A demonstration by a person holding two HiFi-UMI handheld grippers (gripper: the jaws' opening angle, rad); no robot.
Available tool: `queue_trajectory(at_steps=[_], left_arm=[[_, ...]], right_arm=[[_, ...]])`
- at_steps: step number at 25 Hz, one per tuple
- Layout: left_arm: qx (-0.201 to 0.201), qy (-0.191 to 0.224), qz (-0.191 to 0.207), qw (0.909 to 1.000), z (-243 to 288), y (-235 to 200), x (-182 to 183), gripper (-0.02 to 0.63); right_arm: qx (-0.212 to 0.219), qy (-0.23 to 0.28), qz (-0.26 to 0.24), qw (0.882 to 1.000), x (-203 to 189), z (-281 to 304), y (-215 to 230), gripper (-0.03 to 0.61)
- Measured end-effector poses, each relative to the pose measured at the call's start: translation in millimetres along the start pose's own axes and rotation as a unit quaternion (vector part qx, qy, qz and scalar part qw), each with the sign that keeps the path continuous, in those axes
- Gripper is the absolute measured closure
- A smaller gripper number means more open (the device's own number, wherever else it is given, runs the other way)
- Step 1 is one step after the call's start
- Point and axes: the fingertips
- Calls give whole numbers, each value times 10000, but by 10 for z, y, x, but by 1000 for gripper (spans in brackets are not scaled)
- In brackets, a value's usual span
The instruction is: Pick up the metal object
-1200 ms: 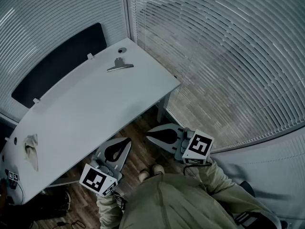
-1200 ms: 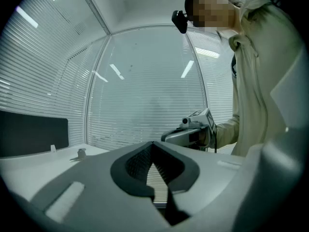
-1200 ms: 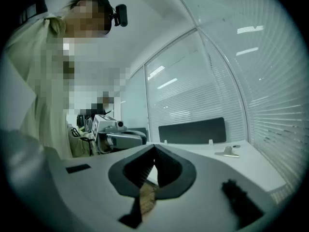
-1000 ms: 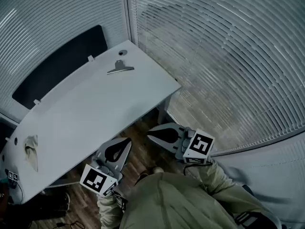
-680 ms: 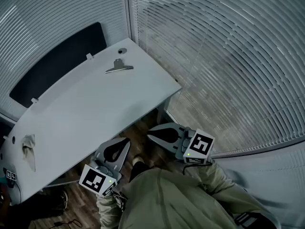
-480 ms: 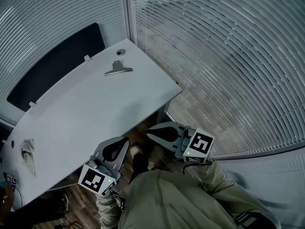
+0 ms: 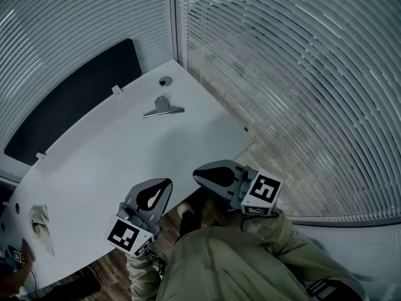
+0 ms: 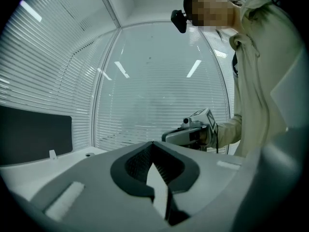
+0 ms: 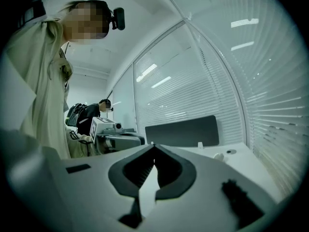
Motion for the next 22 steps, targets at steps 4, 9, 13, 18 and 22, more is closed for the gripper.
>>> queue_trajectory(at_steps=[4,9,13,18,22], left_arm=[[-85,-15,-50,9999,103,-402,9,607],[-233,-86,-104,9996,234,-776,-80,607],[-303,-193,-271,9990,392,-1011,-202,607],[-375,-324,-588,9970,572,-1177,-319,607],[-330,-373,-669,9965,770,-1385,-332,607]], right_arm=[[-66,-43,70,9999,63,270,302,574],[-183,7,210,9996,59,549,620,574],[-137,-100,422,9990,-47,733,812,574],[-154,-316,673,9971,-162,762,1035,574],[-131,-349,752,9965,-159,815,1321,574]])
Point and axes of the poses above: the fingertips, and each gripper's own axes: z forward along the fingers, y to its right, x out of its top, and after that the axes turned 5 degrees about -y, right-handed
